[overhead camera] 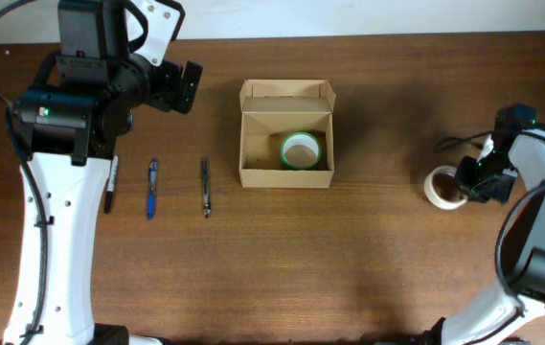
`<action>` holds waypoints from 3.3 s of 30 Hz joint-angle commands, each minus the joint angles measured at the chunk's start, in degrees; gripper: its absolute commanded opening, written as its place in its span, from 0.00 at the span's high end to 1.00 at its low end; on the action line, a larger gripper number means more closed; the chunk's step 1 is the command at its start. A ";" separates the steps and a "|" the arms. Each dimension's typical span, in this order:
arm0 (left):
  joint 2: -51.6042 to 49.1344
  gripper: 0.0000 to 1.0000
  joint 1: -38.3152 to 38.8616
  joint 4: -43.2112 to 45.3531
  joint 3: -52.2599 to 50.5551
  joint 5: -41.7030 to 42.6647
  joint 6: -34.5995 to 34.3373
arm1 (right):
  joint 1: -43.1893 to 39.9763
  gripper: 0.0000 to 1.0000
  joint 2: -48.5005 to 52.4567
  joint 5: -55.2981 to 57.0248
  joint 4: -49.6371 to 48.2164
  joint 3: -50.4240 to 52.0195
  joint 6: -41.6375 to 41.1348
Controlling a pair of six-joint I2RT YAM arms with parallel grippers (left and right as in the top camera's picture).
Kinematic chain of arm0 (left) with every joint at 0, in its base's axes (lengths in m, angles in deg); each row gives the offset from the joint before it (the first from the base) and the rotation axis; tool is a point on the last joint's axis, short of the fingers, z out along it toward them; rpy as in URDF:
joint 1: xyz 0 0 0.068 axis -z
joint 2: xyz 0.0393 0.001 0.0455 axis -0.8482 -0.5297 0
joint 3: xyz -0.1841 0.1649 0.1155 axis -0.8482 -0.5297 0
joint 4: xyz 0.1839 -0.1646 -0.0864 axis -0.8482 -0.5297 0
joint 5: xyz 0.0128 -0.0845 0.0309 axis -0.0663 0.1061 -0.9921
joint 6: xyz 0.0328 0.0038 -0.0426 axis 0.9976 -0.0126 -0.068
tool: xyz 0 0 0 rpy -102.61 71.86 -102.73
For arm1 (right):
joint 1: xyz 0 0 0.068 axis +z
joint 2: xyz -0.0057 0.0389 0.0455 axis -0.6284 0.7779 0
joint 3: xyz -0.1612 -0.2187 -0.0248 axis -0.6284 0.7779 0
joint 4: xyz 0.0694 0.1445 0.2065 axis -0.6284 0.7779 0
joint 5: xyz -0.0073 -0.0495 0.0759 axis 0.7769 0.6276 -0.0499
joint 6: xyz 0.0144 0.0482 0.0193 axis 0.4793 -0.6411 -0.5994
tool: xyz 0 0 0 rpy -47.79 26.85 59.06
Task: Pack container
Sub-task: 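Carry the white tape into the box onto the green tape, release, then withdraw the right arm and move the left gripper over the pens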
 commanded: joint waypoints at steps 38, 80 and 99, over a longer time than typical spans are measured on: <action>-6.25 0.01 -1.75 -0.44 0.66 0.26 2.43 | 51.82 0.96 11.21 -0.70 13.53 -35.12 0.96; -6.25 0.01 -1.75 -1.31 0.66 0.90 2.45 | 45.75 0.66 16.06 5.75 9.99 -36.87 -0.76; -6.49 0.01 -1.97 0.02 0.63 0.76 2.36 | 45.79 0.17 15.98 7.74 31.63 -74.10 -0.57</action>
